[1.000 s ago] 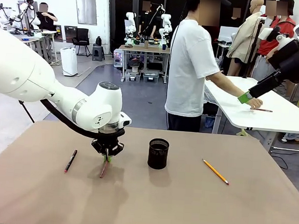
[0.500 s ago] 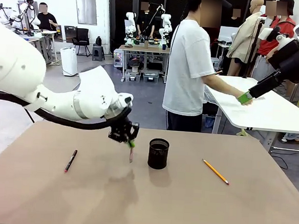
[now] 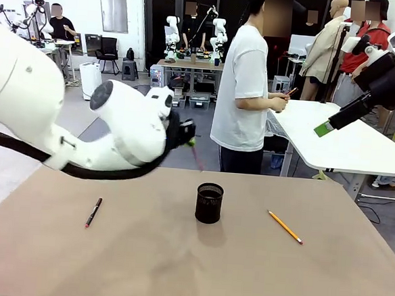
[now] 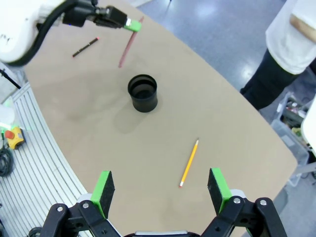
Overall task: Place the pens into the pen holder.
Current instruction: Pick up a writing instrument from the table and place it into the Pen holder.
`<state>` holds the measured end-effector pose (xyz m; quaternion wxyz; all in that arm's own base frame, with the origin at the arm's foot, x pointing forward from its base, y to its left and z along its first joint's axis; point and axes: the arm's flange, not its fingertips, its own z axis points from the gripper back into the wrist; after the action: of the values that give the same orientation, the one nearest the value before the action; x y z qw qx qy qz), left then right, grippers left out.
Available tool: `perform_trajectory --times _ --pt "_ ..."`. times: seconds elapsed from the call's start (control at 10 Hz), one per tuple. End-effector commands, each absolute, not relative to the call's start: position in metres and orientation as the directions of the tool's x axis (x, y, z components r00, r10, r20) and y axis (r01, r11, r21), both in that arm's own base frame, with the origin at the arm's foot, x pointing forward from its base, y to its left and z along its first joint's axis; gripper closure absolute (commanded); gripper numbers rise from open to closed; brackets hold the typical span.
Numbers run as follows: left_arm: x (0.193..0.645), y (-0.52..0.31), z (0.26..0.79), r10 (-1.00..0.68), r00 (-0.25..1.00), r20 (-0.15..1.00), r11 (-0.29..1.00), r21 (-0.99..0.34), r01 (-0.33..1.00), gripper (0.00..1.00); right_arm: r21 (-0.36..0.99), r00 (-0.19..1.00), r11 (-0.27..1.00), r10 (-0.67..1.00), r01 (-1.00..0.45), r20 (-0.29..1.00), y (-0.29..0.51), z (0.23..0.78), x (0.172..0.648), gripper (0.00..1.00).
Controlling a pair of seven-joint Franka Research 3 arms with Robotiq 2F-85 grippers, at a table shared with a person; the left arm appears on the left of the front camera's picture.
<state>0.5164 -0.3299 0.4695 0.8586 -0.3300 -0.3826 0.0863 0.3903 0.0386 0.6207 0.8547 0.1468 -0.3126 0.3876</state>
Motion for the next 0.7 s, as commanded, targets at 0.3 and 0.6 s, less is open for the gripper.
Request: perform_trajectory --times 0.3,0.6 --pt "0.499 -0.364 0.496 0.402 0.613 0.68 0.751 -0.628 0.204 1.0 0.019 0.503 0.653 0.564 -0.757 0.655 0.039 0.622 0.391 0.0" --pt "0.493 -0.388 0.494 0.131 0.562 0.817 0.667 -0.492 0.56 1.0 0.019 0.503 0.653 0.564 -0.757 0.655 0.039 0.622 0.391 0.0"
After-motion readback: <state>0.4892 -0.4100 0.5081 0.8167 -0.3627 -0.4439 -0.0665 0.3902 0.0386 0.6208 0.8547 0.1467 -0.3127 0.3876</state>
